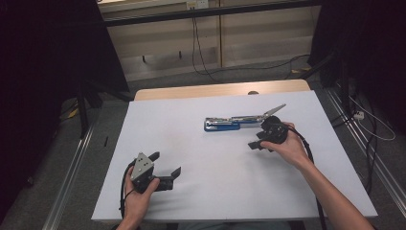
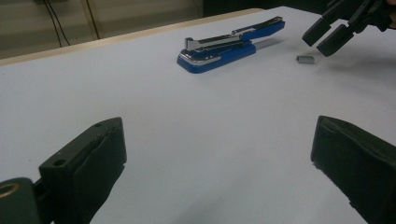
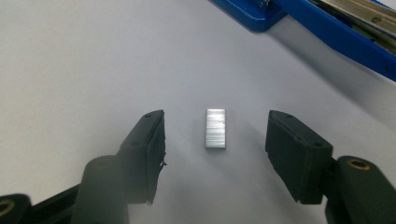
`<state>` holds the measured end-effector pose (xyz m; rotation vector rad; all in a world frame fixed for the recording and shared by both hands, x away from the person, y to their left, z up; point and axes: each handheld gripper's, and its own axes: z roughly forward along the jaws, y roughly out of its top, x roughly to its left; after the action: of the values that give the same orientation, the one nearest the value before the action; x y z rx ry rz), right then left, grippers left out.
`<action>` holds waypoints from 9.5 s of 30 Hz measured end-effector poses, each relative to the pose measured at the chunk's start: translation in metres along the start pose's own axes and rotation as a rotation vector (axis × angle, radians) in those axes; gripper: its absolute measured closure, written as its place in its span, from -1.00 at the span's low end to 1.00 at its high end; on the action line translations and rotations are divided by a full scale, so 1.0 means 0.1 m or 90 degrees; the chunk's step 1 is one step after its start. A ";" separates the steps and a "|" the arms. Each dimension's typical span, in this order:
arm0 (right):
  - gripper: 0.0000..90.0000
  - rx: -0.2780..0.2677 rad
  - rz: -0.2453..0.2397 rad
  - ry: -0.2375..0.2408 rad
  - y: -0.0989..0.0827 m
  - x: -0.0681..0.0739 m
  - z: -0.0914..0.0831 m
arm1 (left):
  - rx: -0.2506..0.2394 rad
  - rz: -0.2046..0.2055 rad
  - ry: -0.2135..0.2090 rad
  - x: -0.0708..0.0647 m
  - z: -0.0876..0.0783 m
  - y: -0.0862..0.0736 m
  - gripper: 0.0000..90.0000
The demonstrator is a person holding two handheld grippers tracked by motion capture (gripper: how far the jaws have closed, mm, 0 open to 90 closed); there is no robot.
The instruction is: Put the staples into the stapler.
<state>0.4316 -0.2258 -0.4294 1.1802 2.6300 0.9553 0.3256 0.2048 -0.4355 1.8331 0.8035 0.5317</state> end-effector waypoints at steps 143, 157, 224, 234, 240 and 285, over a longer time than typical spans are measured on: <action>0.77 -0.096 -0.123 -0.016 0.88 0.05 -0.04 | -0.004 0.005 -0.015 0.09 0.11 0.03 -0.92; 0.77 -0.084 -0.143 -0.003 0.96 0.09 0.10 | -0.003 0.004 -0.018 0.08 0.10 0.03 -0.92; 0.77 -0.034 -0.282 0.014 1.43 0.25 0.60 | -0.003 0.012 -0.028 0.08 0.11 0.03 -0.92; 0.77 -0.030 -0.306 0.025 1.45 0.24 0.75 | -0.003 0.013 -0.031 0.08 0.11 0.03 -0.92; 0.77 -0.036 -0.302 0.041 1.49 0.18 0.79 | 0.002 0.011 -0.034 0.07 0.12 0.03 -0.92; 0.77 -0.015 -0.365 0.052 1.50 0.09 0.90 | 0.000 0.010 -0.033 0.07 0.12 0.03 -0.92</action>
<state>0.5510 -0.0987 -0.4126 0.3360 2.7558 0.9186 0.3394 0.2016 -0.4379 1.8471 0.7551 0.4914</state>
